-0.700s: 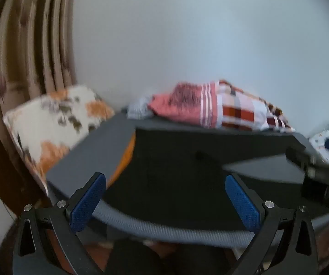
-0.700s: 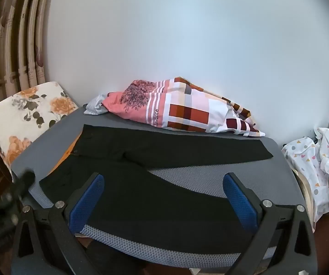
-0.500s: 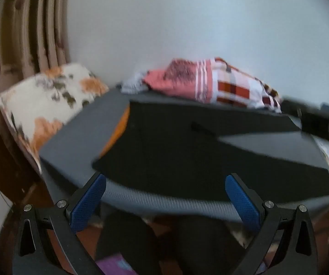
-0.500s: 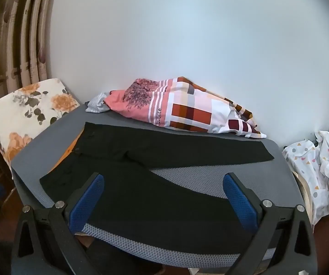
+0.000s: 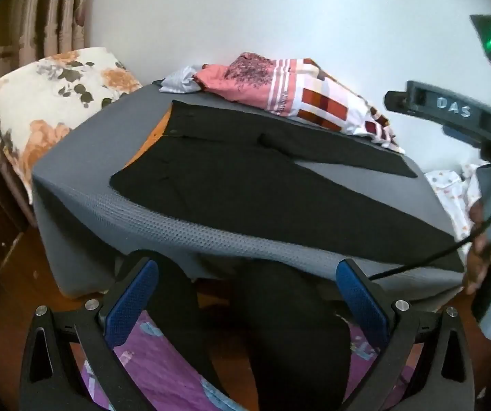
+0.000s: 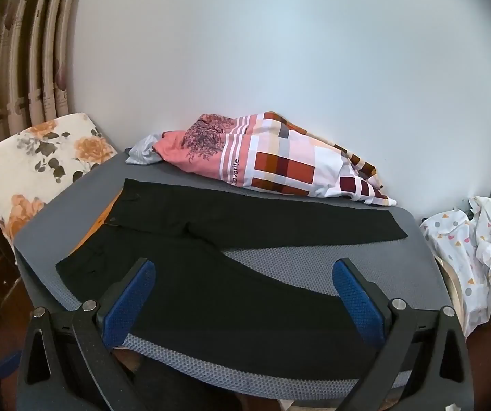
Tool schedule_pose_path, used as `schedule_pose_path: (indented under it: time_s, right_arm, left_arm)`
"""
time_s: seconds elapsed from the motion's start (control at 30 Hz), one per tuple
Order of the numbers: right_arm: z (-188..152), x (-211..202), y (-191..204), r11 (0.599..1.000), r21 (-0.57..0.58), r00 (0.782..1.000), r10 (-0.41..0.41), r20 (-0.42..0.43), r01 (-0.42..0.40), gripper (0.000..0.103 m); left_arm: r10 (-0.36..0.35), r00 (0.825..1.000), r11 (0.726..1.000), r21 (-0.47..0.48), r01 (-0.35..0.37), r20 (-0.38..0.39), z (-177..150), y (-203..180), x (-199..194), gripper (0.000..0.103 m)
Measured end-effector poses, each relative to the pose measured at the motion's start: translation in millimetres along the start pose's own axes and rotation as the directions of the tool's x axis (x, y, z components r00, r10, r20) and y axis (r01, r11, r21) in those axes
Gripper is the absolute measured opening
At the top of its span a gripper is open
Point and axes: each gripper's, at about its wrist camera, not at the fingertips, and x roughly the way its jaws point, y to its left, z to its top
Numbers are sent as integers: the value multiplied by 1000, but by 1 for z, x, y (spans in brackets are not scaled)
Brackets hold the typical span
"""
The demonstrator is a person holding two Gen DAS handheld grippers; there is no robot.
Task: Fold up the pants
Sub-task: 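Move both tools over the black trousers lying on the bed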
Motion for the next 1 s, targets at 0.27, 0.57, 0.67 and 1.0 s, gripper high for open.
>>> schedule_pose_path:
  time_s: [0.27,0.57,0.67,1.0]
  right_arm:
    - [-2,2,2,1000,1,1000,-1,1,1,102]
    - [-8,9,8,1000,-4,1000,2,-14,-2,102]
    - [-5,19,12,1000,-11,1000,3,-31,-4,102]
    - [-2,48,19,1000,-15,997,9,-78,-10,102]
  left_arm:
    - [-163,985,986,-37,165,48,7,-11,-14,103]
    - [-110,986,994,25,108,123,25,-22,-23,103]
    - [-63,989,997,63,55,136,40,-21,-19,103]
    - [65,970,991,102,-91,234,95,4,1,103]
